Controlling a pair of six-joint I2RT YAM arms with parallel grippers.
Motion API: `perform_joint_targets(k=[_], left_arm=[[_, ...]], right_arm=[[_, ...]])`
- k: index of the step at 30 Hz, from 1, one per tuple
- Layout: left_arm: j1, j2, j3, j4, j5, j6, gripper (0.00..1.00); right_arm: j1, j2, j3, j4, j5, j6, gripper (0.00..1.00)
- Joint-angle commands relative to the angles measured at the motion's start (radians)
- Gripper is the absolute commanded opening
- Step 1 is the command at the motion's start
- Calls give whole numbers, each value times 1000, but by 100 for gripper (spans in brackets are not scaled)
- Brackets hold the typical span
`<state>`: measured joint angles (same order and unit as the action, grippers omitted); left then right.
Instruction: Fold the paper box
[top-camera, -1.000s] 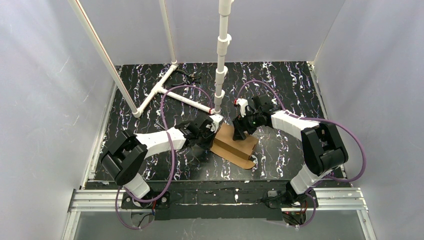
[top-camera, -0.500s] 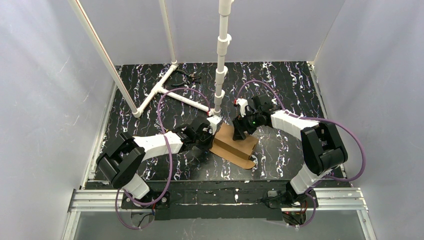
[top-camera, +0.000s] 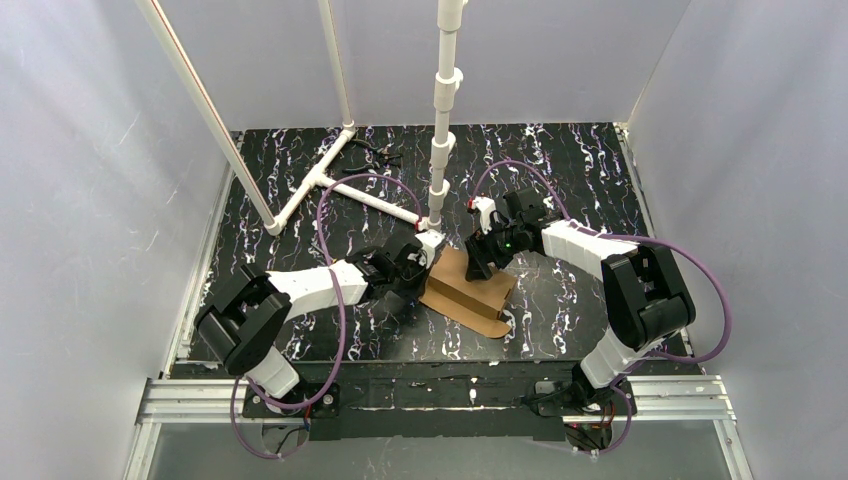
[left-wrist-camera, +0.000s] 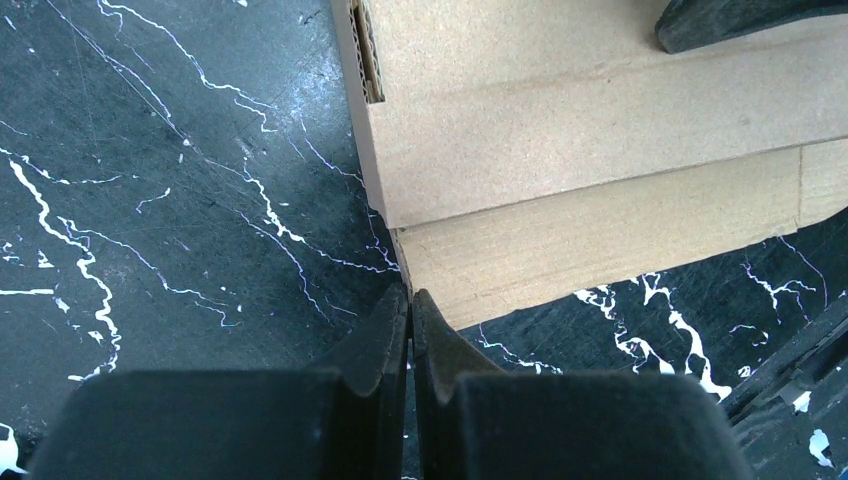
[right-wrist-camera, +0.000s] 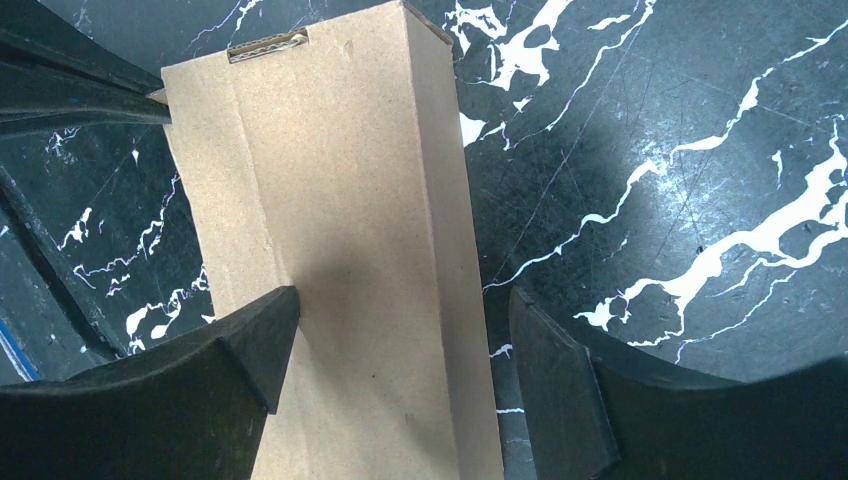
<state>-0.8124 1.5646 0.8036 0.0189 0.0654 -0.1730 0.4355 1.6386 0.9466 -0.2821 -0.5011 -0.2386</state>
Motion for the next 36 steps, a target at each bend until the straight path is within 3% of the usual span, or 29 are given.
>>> perform_joint_targets(k=[1, 10, 18, 31, 36], left_arm=[[9, -9, 51, -14, 4, 31, 0], [9, -2, 60, 0, 121, 165, 0], [13, 61, 118, -95, 65, 229, 0], [80, 39, 158, -132, 15, 37, 0], [87, 42, 172, -154, 38, 44, 0]], right_arm=[[14, 79, -40, -66, 189, -75, 83], [16, 78, -40, -68, 189, -75, 83], [19, 81, -39, -68, 189, -76, 83], [22, 81, -39, -69, 190, -78, 83], [22, 79, -39, -71, 191, -79, 83]])
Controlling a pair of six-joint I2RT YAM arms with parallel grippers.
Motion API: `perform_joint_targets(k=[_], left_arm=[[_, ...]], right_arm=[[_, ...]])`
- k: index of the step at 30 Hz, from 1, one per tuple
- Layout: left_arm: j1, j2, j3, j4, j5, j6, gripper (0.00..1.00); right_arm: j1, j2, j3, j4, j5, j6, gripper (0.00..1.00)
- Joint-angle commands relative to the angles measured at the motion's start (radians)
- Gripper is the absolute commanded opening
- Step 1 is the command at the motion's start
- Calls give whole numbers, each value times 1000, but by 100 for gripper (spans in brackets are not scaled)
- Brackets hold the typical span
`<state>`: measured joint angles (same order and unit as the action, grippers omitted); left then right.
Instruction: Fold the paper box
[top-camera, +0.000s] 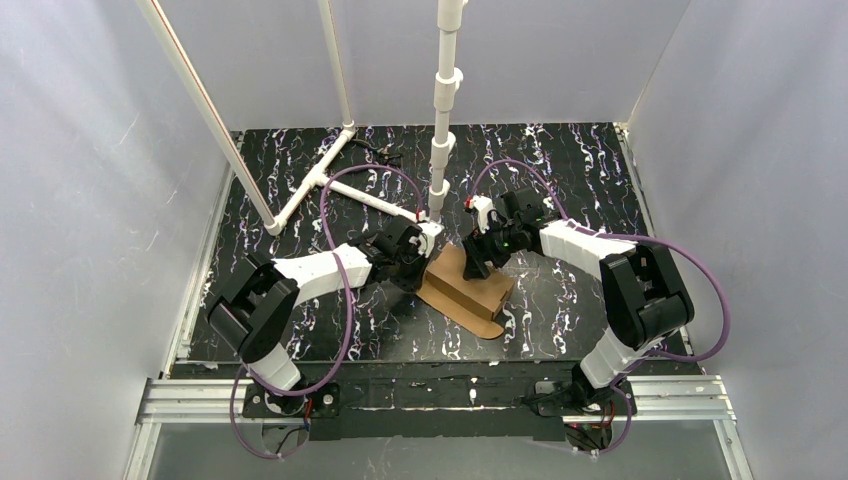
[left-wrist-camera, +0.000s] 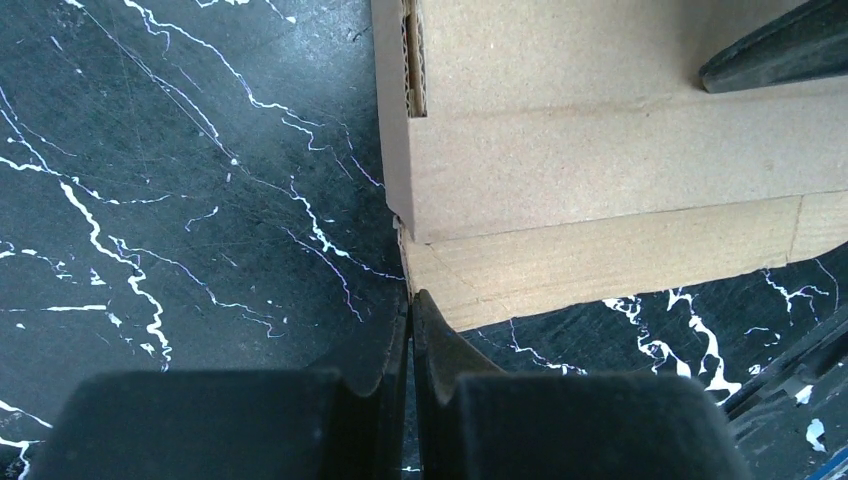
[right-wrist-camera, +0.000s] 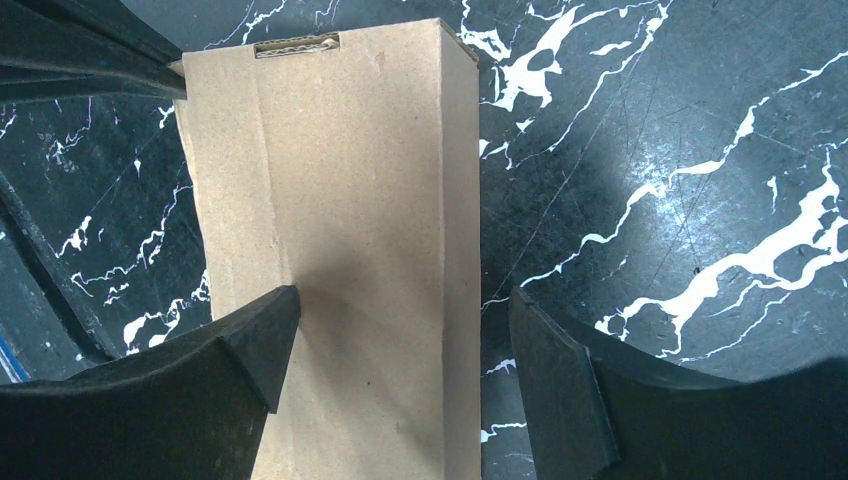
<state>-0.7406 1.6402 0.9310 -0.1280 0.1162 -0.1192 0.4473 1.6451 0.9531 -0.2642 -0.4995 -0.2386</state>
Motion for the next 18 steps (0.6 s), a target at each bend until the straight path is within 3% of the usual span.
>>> perform_joint_targets(k=[1, 13, 18], left_arm=[[15, -30, 54, -14, -1, 2, 0], [15, -75, -22, 58, 163, 84, 0], [16, -90, -40, 56, 160, 14, 0]], right_arm=[[10, 73, -45, -88, 190, -79, 83], [11, 74, -45, -87, 194, -82, 83], [11, 65, -41, -88, 185, -93, 84]])
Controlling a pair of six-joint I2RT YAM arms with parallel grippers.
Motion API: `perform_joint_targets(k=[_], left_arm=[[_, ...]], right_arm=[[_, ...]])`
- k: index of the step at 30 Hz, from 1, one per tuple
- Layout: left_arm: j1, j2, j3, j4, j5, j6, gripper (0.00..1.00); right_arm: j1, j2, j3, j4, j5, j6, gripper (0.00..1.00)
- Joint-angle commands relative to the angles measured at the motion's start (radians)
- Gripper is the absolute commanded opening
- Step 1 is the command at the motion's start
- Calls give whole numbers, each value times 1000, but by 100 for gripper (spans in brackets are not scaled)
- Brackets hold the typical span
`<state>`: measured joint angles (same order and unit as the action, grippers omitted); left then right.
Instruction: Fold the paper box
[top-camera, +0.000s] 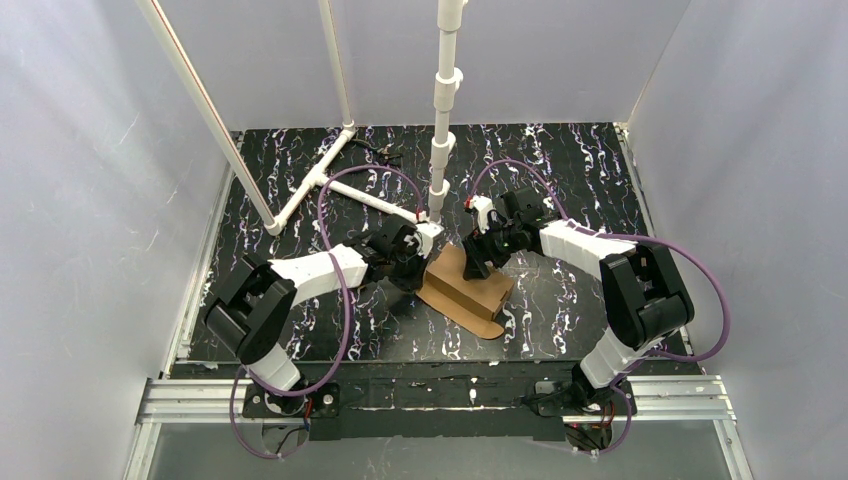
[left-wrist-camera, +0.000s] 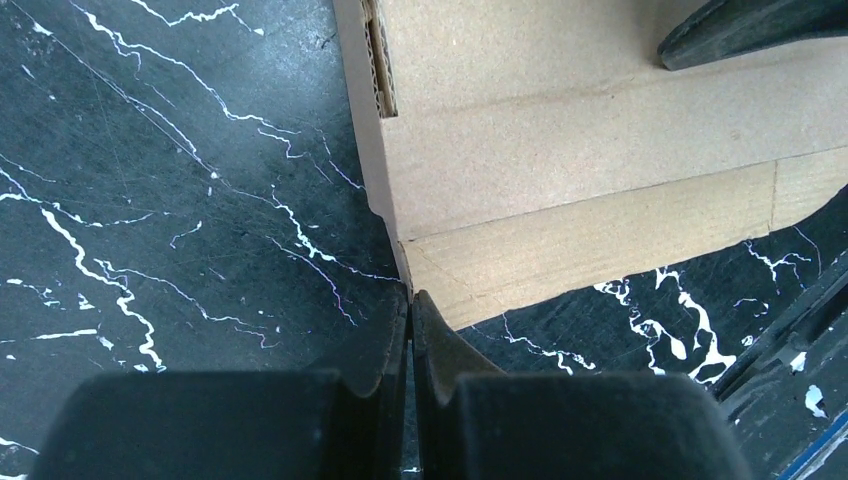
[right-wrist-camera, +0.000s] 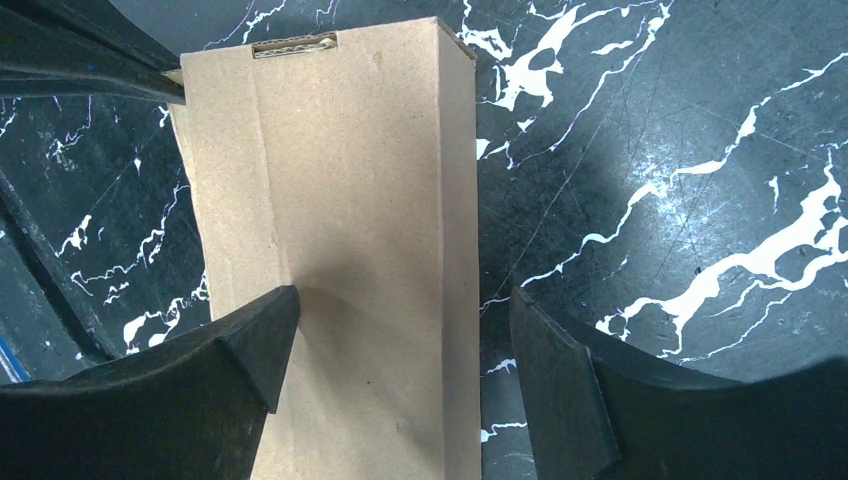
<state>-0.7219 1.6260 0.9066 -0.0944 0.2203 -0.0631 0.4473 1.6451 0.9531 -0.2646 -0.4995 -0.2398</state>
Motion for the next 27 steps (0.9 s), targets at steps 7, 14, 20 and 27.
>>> perform_joint_targets(k=[7, 14, 20, 27], left_arm=[[-4, -107, -52, 66, 18, -223, 5], [10, -280, -119, 82, -97, -294, 44], [51, -438, -214, 167, -113, -352, 98], [73, -301, -141, 206, 43, -361, 93]], right_arm=[[13, 19, -26, -76, 142, -127, 86], [14, -31, -11, -103, 114, -189, 91], [13, -122, -14, -98, 115, -199, 98], [-37, -251, -33, -140, 59, -268, 98]])
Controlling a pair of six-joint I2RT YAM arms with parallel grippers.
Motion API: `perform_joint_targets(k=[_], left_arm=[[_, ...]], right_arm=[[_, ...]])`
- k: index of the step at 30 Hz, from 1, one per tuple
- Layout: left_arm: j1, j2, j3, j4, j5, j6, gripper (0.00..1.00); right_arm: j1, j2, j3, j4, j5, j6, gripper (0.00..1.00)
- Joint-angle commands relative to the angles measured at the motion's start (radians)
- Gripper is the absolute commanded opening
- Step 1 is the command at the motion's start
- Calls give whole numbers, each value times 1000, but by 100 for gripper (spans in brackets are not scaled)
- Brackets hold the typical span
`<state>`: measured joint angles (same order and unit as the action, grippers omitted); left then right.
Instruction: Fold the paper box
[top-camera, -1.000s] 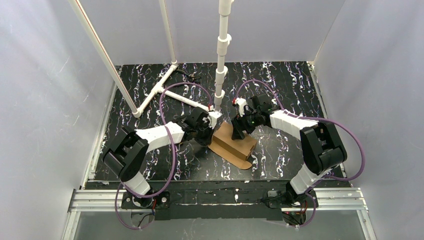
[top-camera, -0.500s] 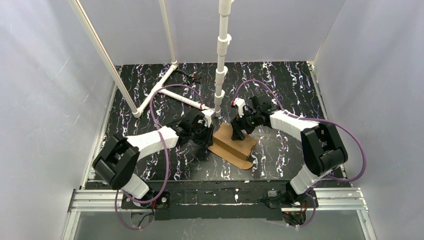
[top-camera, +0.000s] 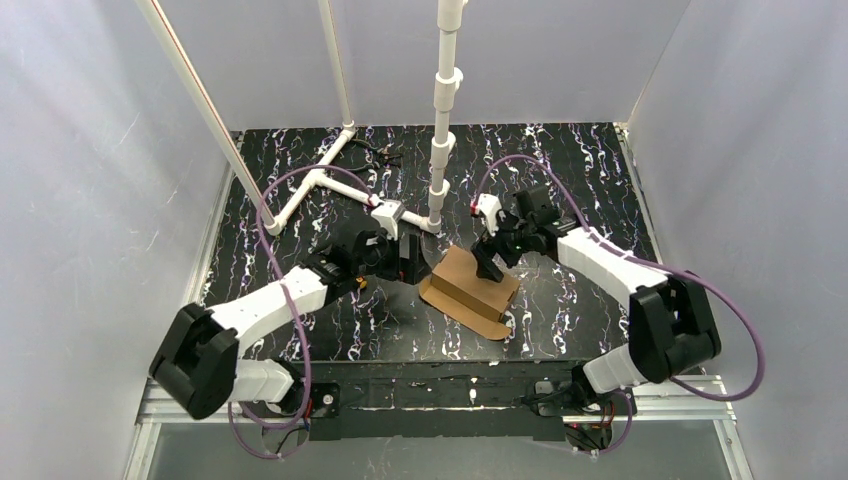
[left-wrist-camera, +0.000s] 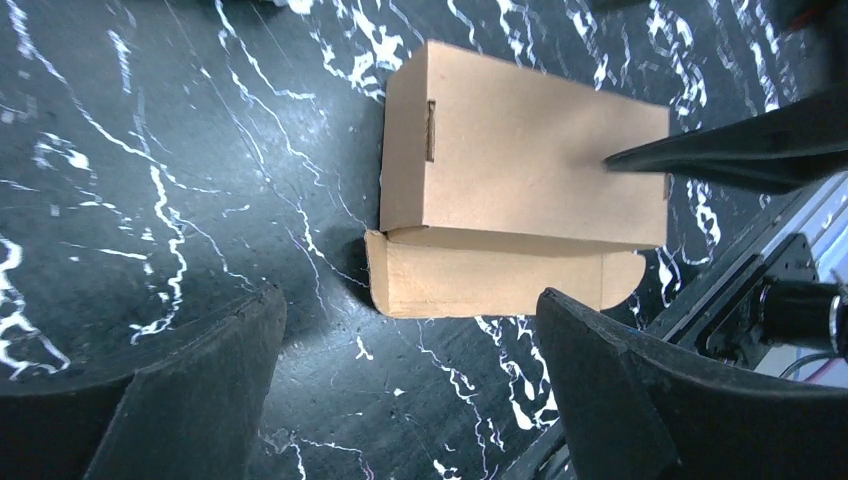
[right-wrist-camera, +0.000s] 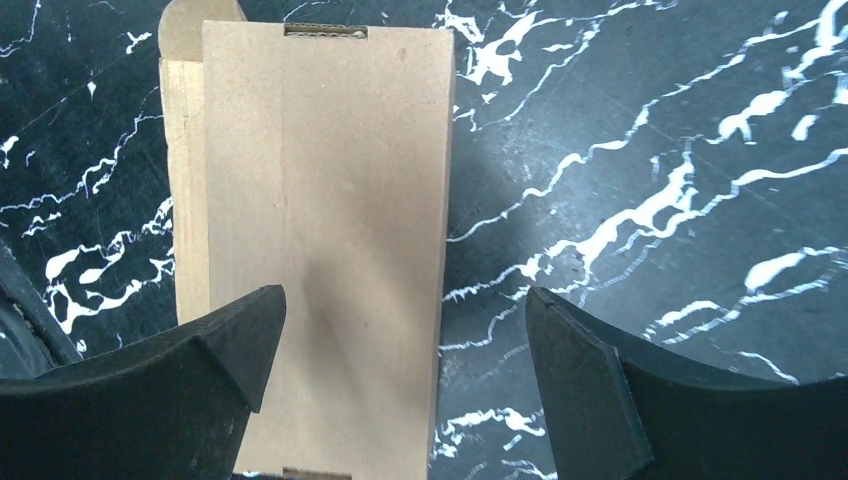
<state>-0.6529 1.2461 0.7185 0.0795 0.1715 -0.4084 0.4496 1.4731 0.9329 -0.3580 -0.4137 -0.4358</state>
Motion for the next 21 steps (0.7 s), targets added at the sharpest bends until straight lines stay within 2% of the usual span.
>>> perform_joint_targets(k=[1, 6, 14, 21], left_arm=[[5, 105, 61, 52, 115, -17, 92], [4, 235, 140, 86, 159, -3, 85], [3, 363, 181, 85, 123, -24, 72], [1, 390, 148, 86, 72, -85, 64]], right_arm=[[-59, -97, -16, -60, -51, -88, 98], [-145, -165, -34, -186, -171, -249, 98], [-170, -155, -54, -363, -130, -420, 97], [-170, -60, -40, -326, -124, -359, 74]])
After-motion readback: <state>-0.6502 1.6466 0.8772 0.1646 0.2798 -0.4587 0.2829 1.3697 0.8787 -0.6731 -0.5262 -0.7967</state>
